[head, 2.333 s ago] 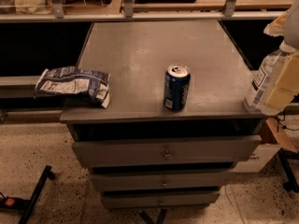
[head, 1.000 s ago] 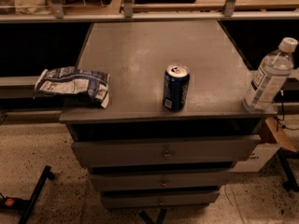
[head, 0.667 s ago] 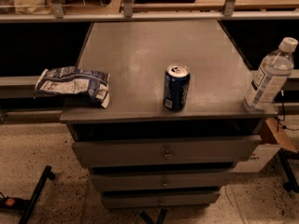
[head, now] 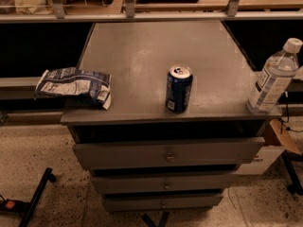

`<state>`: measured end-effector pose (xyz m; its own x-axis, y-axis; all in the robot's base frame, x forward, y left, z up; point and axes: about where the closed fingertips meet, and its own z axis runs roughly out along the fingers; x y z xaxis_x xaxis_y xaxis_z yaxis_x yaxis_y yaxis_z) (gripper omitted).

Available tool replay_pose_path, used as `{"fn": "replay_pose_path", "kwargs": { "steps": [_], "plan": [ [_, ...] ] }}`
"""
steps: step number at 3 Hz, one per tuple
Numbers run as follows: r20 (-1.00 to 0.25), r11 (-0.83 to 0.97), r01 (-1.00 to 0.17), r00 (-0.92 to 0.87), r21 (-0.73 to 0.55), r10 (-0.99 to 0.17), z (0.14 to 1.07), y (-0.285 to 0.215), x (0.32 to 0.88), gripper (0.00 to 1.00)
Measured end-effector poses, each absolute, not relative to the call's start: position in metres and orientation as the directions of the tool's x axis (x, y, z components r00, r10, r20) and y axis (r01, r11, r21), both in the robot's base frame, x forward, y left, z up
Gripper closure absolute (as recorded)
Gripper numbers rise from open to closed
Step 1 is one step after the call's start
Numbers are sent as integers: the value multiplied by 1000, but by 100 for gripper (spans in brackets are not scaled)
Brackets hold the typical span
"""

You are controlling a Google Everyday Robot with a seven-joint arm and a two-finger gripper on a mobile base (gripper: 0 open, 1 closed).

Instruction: Pick blue plastic bottle

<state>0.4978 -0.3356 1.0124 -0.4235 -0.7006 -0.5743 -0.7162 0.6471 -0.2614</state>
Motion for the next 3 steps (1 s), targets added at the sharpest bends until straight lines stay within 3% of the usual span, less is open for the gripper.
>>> {"fn": "replay_pose_path", "kwargs": {
  "steps": [3],
  "plan": [
    [-751,634,-758,-329,-152,-572,969,-306,510,0]
  ]
}}
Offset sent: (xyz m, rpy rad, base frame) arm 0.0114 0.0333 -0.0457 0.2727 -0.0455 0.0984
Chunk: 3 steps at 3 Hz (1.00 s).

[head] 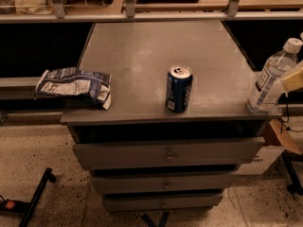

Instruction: Pick blue plastic bottle

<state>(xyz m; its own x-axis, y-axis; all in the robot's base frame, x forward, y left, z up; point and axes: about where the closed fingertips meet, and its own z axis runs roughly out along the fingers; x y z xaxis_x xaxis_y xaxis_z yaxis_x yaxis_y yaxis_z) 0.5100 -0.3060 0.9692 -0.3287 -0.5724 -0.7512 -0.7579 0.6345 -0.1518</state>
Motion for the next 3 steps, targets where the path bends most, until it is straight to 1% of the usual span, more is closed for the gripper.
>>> {"fn": "replay_pose_path", "kwargs": {
  "steps": [2,3],
  "plan": [
    [-810,665,-733,-297,-146,-506,929,-315,525,0],
    [-828,686,-718,-311,-118,-467,909,-323,534,0]
  ]
}}
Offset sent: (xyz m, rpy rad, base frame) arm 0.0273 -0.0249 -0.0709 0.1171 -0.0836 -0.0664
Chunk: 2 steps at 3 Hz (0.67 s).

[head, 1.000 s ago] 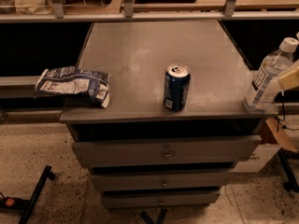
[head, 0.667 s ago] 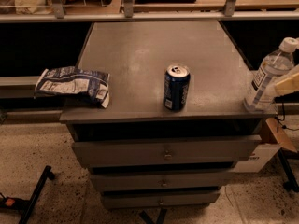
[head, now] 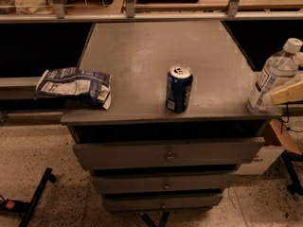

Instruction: Pick blue plastic bottle

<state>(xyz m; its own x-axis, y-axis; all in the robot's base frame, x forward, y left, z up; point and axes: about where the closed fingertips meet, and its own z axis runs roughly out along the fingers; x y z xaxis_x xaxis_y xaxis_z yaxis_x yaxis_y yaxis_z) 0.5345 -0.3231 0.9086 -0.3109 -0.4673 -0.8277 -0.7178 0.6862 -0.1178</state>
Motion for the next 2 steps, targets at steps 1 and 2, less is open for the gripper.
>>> {"fn": "replay_pose_path", "kwargs": {
  "steps": [1,2],
  "plan": [
    [-851,685,-724,-308,-81,-425,906,-321,538,18],
    [-872,679,-733,-307,-38,-381,911,-318,538,42]
  ]
}}
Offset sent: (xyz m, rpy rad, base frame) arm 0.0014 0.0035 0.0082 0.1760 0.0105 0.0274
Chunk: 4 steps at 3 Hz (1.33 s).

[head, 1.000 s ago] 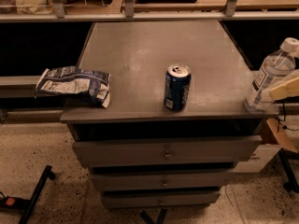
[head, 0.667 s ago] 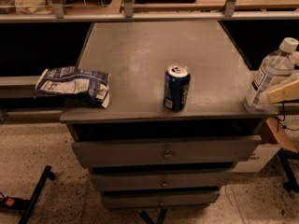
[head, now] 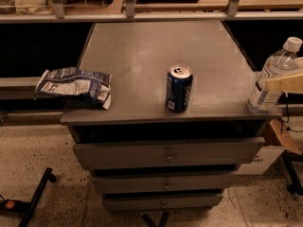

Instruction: Pick blue plastic bottle

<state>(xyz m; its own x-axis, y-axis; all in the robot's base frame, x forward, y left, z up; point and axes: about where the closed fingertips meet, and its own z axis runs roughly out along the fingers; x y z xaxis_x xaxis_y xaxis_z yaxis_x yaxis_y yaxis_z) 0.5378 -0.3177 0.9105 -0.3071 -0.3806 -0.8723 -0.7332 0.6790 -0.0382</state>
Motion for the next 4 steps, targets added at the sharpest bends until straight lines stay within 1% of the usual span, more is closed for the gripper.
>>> {"fn": "replay_pose_path", "kwargs": {
  "steps": [2,3,4],
  "plan": [
    [-883,677,-736,-325,12,-338,937,-314,537,88],
    [-896,666,-746,-300,6,-328,965,-309,532,100],
    [-897,664,-747,-297,5,-327,967,-308,532,100]
  ]
}}
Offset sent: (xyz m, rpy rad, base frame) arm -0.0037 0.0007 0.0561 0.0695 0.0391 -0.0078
